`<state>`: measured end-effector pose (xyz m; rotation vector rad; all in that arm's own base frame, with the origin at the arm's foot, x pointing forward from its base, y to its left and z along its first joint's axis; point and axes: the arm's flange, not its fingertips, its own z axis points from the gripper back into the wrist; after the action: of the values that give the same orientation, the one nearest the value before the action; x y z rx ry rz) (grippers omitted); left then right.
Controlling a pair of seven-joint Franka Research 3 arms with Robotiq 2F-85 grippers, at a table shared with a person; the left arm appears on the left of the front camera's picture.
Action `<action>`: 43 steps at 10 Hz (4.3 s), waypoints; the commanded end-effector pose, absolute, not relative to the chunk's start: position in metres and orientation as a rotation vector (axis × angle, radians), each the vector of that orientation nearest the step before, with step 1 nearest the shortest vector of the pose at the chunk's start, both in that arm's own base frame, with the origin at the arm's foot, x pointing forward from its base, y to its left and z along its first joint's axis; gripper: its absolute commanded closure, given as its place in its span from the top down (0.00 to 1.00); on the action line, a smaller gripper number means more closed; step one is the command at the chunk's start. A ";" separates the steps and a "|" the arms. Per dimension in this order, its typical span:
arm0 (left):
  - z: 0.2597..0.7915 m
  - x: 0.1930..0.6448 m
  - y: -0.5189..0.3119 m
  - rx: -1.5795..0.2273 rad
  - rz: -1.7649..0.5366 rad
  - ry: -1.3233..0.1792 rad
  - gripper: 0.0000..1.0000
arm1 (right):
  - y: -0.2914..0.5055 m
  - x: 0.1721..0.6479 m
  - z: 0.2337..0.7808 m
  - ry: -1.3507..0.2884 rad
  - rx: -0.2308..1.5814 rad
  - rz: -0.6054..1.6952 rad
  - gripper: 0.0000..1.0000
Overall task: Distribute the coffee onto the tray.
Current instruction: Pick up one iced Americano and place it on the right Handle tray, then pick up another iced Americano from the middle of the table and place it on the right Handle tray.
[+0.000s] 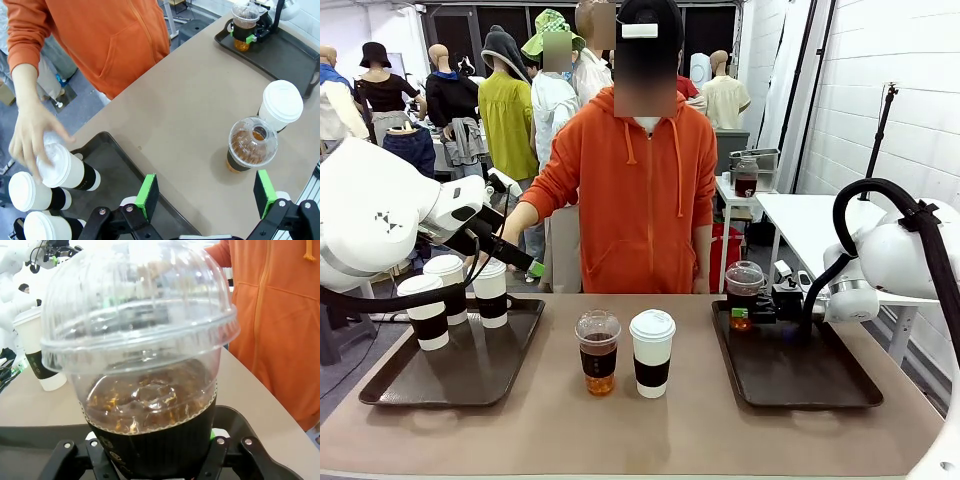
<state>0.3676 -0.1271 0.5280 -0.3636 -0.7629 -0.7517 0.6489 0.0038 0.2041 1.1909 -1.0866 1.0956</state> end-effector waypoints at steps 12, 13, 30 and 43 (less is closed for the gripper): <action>0.528 0.368 -0.126 -0.371 -0.751 -0.761 1.00 | -0.038 0.617 0.218 -1.009 1.103 0.988 1.00; 0.528 0.368 -0.126 -0.371 -0.751 -0.761 1.00 | -0.045 0.610 0.223 -1.012 1.090 0.981 1.00; 0.528 0.368 -0.126 -0.371 -0.751 -0.761 1.00 | -0.077 0.570 0.262 -1.019 1.061 0.944 1.00; 0.528 0.368 -0.126 -0.371 -0.751 -0.761 1.00 | -0.036 0.460 0.268 -0.961 1.199 1.132 1.00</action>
<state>0.3677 -0.1271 0.5279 -0.3634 -0.7627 -0.7517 0.4691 -0.0407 0.2701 1.1821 -0.9630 1.1006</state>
